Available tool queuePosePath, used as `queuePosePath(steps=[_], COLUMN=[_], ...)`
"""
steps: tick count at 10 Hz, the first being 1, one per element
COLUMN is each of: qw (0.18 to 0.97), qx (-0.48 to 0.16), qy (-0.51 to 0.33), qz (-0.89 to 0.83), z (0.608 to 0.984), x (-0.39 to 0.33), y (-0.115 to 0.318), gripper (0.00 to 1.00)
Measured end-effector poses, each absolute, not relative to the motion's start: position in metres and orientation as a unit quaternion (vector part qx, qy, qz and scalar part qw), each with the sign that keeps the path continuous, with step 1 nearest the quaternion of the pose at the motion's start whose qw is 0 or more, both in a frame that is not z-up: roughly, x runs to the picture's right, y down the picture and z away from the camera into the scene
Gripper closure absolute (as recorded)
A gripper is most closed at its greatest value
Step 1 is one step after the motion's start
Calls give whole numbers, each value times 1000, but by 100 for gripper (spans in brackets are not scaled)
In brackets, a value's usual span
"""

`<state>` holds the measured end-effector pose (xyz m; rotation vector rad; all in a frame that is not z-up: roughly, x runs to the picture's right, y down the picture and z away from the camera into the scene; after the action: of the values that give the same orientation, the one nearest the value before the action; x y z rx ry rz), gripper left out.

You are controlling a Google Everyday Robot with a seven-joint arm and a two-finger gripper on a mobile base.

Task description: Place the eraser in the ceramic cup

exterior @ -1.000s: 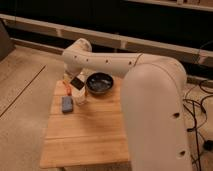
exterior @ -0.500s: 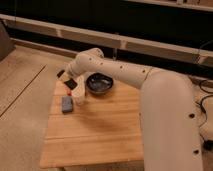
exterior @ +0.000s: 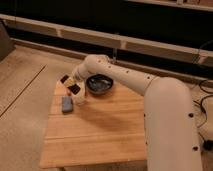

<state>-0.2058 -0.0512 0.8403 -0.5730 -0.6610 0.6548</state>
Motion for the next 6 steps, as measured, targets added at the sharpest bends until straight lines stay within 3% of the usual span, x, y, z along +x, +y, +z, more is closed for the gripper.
queuePosePath(steps=[3,5,6], qw=[854,853,851], qx=[-278,-288,-295], qy=[-318,-319,-319], qz=[302,297,294], z=[844,844,846], x=[-203,-205,-206], y=[-54,-51,-49], gripper=[89,73,59])
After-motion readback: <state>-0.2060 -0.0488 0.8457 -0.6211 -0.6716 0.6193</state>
